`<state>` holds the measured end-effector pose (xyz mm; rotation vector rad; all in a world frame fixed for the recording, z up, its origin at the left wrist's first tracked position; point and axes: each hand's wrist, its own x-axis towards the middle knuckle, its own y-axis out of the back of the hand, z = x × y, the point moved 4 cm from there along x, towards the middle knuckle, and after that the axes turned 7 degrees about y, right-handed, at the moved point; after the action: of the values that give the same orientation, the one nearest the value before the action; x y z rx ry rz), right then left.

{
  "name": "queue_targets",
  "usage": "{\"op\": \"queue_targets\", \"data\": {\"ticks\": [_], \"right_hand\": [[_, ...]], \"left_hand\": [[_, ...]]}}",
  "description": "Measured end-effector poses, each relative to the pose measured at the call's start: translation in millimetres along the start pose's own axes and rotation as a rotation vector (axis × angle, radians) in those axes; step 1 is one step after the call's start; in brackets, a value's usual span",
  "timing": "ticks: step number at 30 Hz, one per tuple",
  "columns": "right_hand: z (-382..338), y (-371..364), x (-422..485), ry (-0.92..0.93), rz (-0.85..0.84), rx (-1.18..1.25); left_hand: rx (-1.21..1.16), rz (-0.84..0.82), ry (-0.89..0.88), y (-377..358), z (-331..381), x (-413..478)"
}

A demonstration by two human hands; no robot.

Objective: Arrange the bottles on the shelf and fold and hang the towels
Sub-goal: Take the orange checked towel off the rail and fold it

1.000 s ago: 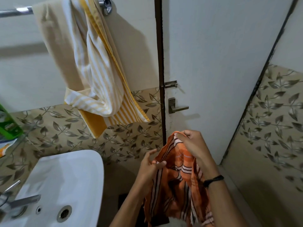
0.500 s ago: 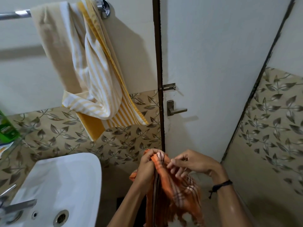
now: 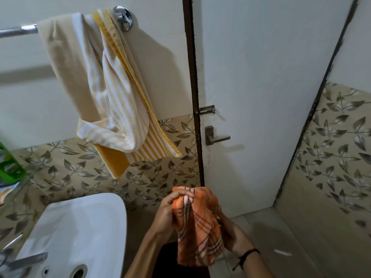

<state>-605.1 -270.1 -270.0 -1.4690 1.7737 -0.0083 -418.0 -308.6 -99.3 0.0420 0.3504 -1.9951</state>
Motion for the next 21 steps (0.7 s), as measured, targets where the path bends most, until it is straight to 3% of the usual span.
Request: {"op": "queue_targets", "data": {"ticks": [3,7,14,18,21], "right_hand": [[-15,-10,-3,0.070,-0.011,0.222],[-53,-13,-7,0.258,0.085,0.292],[-119,-46,-43,0.515,0.041,0.006],[-138,-65,-57,0.569,-0.064,-0.099],[-145,-75,-65,0.587,-0.194,-0.069]], "left_hand": [[0.041,0.045,0.030,13,-8,-2],[0.165,0.215,0.137,40,-28,-10],[0.182,0.311,0.315,73,-65,-23],[-0.052,0.285,0.494,87,-85,-13],[0.013,0.224,0.641,82,-103,1]]}}
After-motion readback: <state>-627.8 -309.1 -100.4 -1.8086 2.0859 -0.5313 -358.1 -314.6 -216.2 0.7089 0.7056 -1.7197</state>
